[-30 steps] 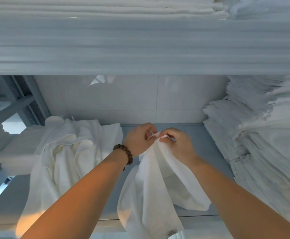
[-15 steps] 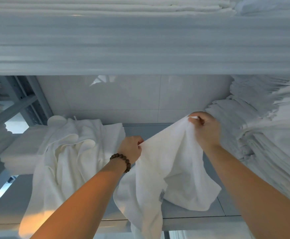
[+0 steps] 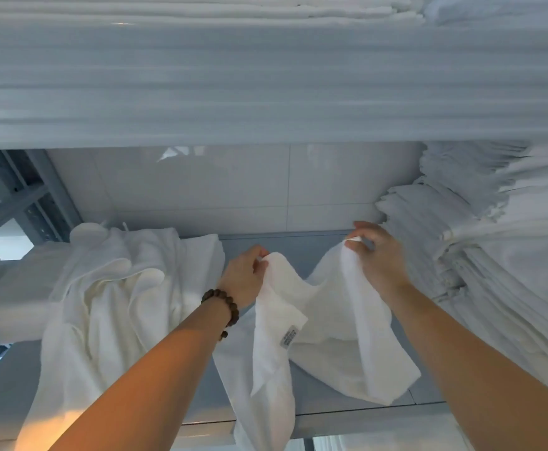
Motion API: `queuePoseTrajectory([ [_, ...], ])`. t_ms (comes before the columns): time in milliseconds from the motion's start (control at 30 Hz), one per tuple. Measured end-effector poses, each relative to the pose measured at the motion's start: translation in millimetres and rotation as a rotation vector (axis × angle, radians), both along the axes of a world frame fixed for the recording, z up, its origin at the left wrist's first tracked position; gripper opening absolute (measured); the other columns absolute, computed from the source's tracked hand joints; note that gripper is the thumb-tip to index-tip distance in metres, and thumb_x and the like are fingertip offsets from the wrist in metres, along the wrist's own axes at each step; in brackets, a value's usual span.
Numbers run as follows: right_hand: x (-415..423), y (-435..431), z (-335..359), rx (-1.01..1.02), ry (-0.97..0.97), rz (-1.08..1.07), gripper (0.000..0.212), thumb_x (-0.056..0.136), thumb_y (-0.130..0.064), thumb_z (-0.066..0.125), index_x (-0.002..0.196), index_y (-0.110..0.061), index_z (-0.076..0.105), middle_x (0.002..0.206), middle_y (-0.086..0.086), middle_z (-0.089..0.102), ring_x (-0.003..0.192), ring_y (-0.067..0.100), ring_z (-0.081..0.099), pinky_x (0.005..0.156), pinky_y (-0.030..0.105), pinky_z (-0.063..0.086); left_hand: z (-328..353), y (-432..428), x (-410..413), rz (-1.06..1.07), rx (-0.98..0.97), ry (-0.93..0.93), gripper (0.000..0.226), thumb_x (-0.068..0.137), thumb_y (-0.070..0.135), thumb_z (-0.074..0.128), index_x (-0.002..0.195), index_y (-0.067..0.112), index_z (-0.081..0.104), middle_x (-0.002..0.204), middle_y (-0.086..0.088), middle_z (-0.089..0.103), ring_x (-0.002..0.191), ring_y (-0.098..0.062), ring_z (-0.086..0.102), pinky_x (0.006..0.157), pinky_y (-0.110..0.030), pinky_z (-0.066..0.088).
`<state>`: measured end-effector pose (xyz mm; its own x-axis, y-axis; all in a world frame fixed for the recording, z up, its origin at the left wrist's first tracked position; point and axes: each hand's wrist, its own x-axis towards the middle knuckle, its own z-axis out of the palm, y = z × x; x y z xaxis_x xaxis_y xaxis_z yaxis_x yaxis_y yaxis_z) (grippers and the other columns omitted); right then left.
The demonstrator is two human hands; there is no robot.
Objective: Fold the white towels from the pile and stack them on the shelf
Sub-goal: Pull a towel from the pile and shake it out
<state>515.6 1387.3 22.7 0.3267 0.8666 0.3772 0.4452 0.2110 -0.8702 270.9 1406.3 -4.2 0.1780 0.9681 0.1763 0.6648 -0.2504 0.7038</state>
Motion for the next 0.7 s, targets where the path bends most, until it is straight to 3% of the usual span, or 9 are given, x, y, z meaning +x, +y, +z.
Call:
queuePoseTrajectory([
  [167,-43.8,-16.2,7.4,-0.099,-0.096,0.408,0.01,0.076,0.001,0.069,0.081,-0.008,0.071,0.118,-0.007,0.061,0.111,0.001,0.054,0.094,0.004,0.031,33.1,-3.7,27.4,-0.187,0.001,-0.093,0.011,0.097,0.02,0.045,0.097,0.024,0.055,0.086,-0.01,0.063,0.07,-0.016,0.054,0.053,-0.014,0.038],
  [233,-53.8,-18.4,8.1,-0.103,-0.082,0.444,0.009,0.076,0.002,0.069,0.081,-0.006,0.071,0.103,-0.003,0.068,0.098,0.004,0.06,0.09,0.012,0.038,39.6,-6.8,31.9,-0.211,0.034,-0.086,0.012,0.096,0.021,0.047,0.099,0.022,0.059,0.087,-0.008,0.063,0.071,-0.015,0.054,0.053,-0.011,0.037],
  [333,-57.3,-18.2,7.4,-0.068,-0.033,0.377,0.01,0.075,0.004,0.068,0.078,-0.006,0.071,0.085,0.005,0.07,0.083,0.012,0.062,0.082,0.022,0.045,43.7,-10.1,27.9,-0.215,0.044,-0.078,0.012,0.091,0.014,0.052,0.096,0.021,0.06,0.081,-0.005,0.058,0.064,-0.011,0.049,0.051,-0.011,0.036],
  [467,-53.0,-13.7,4.3,-0.011,-0.076,0.203,0.013,0.077,0.0,0.067,0.077,-0.013,0.071,0.08,-0.002,0.069,0.075,0.005,0.061,0.068,0.006,0.04,42.2,-8.7,15.6,-0.214,0.048,0.106,0.019,0.083,0.005,0.054,0.093,0.018,0.063,0.09,0.002,0.061,0.067,-0.003,0.048,0.052,-0.006,0.035],
  [567,-44.4,-10.3,6.2,0.039,-0.087,0.094,0.012,0.079,-0.002,0.066,0.079,-0.013,0.07,0.08,-0.005,0.067,0.075,-0.003,0.058,0.068,0.004,0.038,36.2,-7.9,2.8,-0.175,0.058,0.149,0.017,0.084,0.004,0.053,0.094,0.011,0.066,0.092,0.001,0.062,0.073,-0.005,0.049,0.057,-0.007,0.034],
  [700,-25.7,-6.5,6.3,0.042,-0.056,-0.06,0.008,0.082,-0.005,0.065,0.079,-0.012,0.068,0.079,-0.003,0.067,0.072,0.008,0.058,0.071,0.018,0.042,28.3,-8.1,-13.0,-0.118,0.036,0.097,0.009,0.087,0.012,0.057,0.087,0.012,0.066,0.084,0.002,0.062,0.077,-0.015,0.057,0.067,-0.021,0.042],
])
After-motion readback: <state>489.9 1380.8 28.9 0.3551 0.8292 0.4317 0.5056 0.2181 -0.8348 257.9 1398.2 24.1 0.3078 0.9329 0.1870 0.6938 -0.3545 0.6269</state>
